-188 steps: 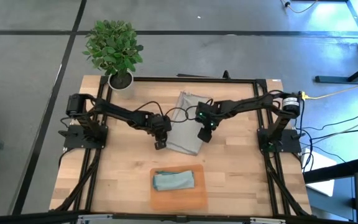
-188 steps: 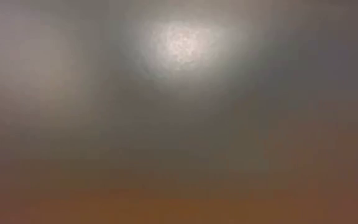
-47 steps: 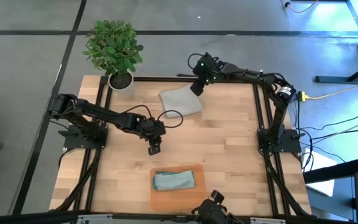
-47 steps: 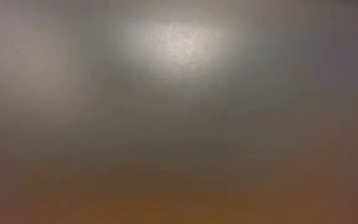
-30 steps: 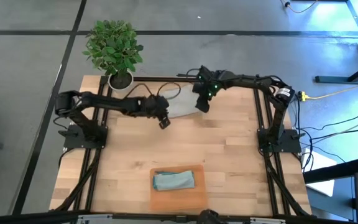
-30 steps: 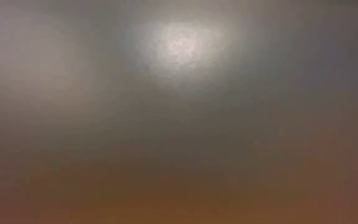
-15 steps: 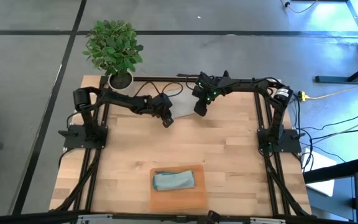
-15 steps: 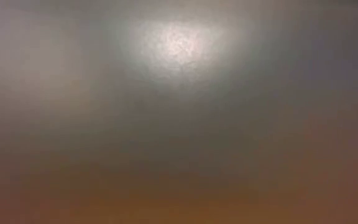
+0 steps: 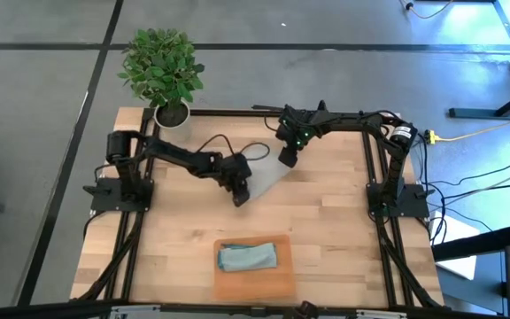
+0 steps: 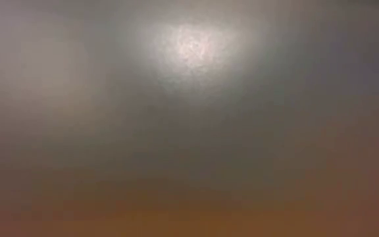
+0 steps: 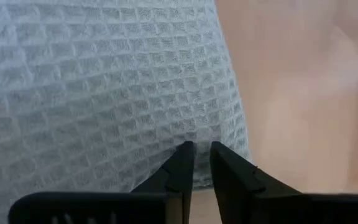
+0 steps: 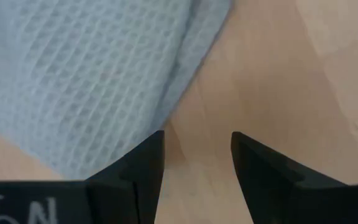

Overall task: Roll microfiber towels into tight, uniform cylinder then place into a basket
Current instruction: Roll the gray towel

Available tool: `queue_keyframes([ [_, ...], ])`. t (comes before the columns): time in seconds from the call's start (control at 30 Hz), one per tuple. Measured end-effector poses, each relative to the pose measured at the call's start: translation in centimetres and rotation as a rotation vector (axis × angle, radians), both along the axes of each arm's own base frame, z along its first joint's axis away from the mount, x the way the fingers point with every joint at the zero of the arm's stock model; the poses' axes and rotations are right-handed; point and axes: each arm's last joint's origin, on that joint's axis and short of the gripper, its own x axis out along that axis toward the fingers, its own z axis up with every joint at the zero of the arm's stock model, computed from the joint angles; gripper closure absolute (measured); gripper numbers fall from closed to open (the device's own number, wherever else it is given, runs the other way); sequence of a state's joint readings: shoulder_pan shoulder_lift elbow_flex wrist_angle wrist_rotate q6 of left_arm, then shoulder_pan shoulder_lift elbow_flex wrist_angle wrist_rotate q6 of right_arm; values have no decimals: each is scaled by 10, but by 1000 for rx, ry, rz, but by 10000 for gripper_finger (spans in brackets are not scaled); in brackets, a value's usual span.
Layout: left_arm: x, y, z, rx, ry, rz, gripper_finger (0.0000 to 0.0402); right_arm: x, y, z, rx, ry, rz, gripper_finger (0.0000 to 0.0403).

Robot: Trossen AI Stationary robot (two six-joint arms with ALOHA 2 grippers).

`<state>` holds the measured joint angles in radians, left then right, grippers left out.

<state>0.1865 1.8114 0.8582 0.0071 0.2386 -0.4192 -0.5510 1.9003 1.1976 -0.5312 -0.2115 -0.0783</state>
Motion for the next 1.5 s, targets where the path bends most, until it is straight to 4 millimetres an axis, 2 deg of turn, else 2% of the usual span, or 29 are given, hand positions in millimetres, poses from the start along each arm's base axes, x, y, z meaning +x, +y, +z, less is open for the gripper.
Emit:
queue_keyframes([
  [0.1,5,-3,10,1,-20,-3,349,-2,1,-1,14,21,0,217],
  [0.27,13,11,52,78,-143,11,349,-7,8,0,128,40,12,217],
  [0.43,-2,36,70,217,-93,134,349,-5,24,3,236,45,59,217],
  [0.6,-21,58,62,226,67,226,349,9,53,4,260,42,134,217],
  [0.77,-29,65,59,251,133,237,349,21,78,4,226,31,218,217],
  [0.9,-28,63,58,263,135,209,349,25,82,4,155,33,212,217],
  [1.1,-26,63,41,263,213,176,349,26,82,4,170,35,168,217],
  [1.3,-22,62,21,246,272,159,349,31,101,5,204,24,209,217],
  [1.5,-18,56,17,254,276,140,349,35,114,6,212,23,248,217],
])
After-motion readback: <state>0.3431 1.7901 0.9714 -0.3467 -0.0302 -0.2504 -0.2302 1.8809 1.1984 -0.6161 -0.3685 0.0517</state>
